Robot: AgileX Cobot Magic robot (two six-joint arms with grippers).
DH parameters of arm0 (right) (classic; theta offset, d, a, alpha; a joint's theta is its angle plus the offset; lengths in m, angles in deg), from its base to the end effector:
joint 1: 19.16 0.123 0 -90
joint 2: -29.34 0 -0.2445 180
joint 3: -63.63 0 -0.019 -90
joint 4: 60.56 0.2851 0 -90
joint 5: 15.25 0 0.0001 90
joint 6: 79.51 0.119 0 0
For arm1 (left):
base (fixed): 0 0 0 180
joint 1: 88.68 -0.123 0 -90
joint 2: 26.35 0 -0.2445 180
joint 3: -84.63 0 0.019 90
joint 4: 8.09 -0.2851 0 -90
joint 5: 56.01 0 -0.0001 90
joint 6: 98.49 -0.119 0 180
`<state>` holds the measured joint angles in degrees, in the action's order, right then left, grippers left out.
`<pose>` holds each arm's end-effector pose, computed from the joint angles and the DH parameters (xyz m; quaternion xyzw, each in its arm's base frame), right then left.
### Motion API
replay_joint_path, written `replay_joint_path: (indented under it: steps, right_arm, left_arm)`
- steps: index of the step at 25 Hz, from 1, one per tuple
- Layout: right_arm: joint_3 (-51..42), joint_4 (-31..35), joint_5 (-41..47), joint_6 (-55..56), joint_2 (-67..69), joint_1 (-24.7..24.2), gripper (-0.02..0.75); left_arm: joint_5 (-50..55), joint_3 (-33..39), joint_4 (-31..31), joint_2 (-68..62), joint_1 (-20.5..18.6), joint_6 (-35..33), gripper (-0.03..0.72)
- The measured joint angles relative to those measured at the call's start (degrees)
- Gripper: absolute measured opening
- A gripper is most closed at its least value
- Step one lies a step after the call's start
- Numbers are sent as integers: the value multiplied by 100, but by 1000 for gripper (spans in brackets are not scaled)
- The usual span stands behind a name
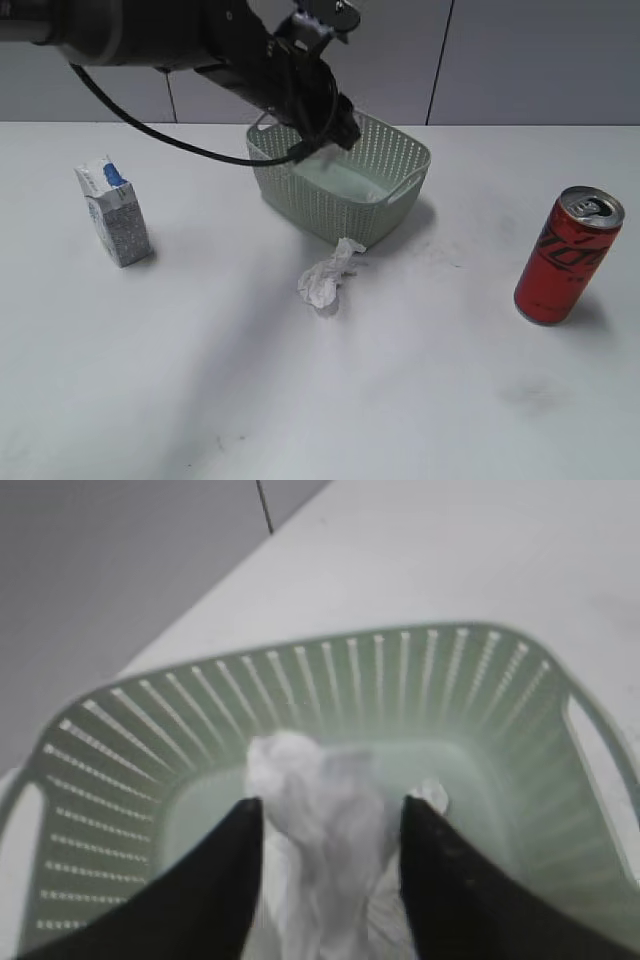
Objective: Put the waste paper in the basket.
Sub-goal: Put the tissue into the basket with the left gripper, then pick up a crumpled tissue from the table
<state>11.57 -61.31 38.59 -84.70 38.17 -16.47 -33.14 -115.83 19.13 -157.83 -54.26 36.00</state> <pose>0.1062 0.0037 0.2660 -0.0583 0.8401 -0.0183 0.5390 0.4190 -0.3128 0.1439 0.4490 0.7906 -0.1315 0.3952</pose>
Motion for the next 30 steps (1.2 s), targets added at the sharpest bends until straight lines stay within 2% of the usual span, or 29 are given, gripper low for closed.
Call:
replay_joint_path:
  steps: [2, 3, 6, 8, 12, 14, 17, 22, 27, 30]
  right_arm:
    - [0, 0, 0, 0, 0, 0, 584]
    - [0, 0, 0, 0, 0, 0, 584]
    - [0, 0, 0, 0, 0, 0, 584]
    - [0, 0, 0, 0, 0, 0, 584]
    - [0, 0, 0, 0, 0, 0, 584]
    - [0, 0, 0, 0, 0, 0, 584]
    - [0, 0, 0, 0, 0, 0, 584]
    - [0, 0, 0, 0, 0, 0, 584]
    - [0, 0, 0, 0, 0, 0, 584]
    - [0, 0, 0, 0, 0, 0, 584]
  left_arm:
    - [161, 0, 0, -43, 5, 0, 521]
    - [217, 0, 0, -43, 5, 0, 591]
    - [615, -146, 0, -19, -1, 147, 665]
    - [1171, -363, 0, 64, -18, 586, 664]
    - [3047, -929, -25, 429, -48, 1672, 610]
    - [4050, -993, -93, 593, -48, 2139, 588]
    - [4567, -795, -282, 656, -15, 2582, 575]
    - [4344, 186, -663, 656, 166, 3337, 573]
    - [2501, 1115, -1202, 625, 725, 3729, 571]
    - [1521, 1297, -1518, 570, 1040, 3955, 571]
